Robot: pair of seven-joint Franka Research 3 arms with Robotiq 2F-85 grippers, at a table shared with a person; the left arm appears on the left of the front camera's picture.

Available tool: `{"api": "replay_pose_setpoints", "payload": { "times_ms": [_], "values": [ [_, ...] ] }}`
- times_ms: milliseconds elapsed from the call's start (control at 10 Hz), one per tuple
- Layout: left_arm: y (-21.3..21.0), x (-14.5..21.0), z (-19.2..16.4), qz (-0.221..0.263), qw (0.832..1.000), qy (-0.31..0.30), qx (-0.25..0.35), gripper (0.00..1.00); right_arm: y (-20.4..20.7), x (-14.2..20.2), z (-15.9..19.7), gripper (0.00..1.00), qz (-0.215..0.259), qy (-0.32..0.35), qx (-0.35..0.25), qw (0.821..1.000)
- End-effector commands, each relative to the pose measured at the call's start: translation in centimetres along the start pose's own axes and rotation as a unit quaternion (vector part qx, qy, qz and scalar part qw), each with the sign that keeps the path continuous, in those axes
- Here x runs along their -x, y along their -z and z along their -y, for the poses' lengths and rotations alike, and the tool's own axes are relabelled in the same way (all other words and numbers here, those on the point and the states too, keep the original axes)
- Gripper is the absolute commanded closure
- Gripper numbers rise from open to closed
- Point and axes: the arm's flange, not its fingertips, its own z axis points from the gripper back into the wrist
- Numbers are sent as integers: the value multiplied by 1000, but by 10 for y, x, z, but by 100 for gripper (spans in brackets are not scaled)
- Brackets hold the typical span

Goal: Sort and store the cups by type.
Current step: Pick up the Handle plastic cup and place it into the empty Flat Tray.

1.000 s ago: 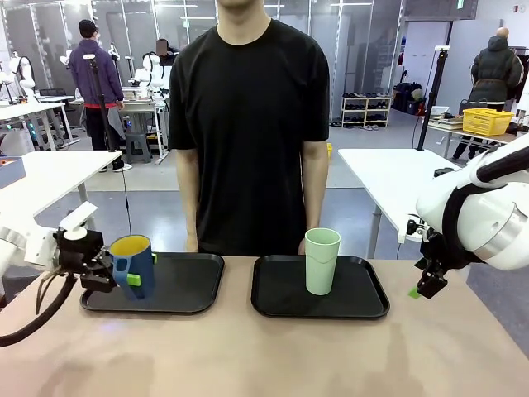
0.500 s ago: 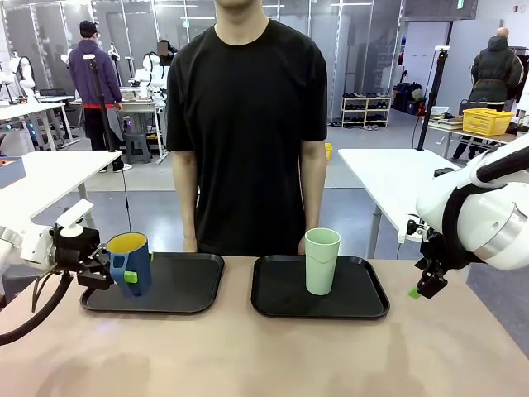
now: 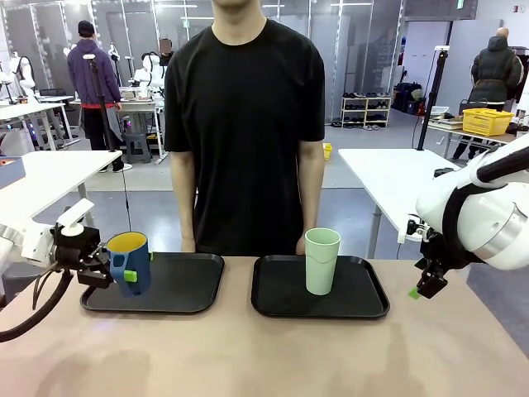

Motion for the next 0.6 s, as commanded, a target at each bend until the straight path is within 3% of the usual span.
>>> {"api": "replay_pose_setpoints", "payload": {
  "times_ms": [0, 500],
  "values": [
    [-19, 1, -35, 3, 999, 21, 28, 27, 0, -1, 3, 0, 8, 1, -4, 1000],
    [-53, 16, -108, 21, 998, -29, 43, 27, 0, -1, 3, 0, 8, 1, -4, 1000]
  ]
}}
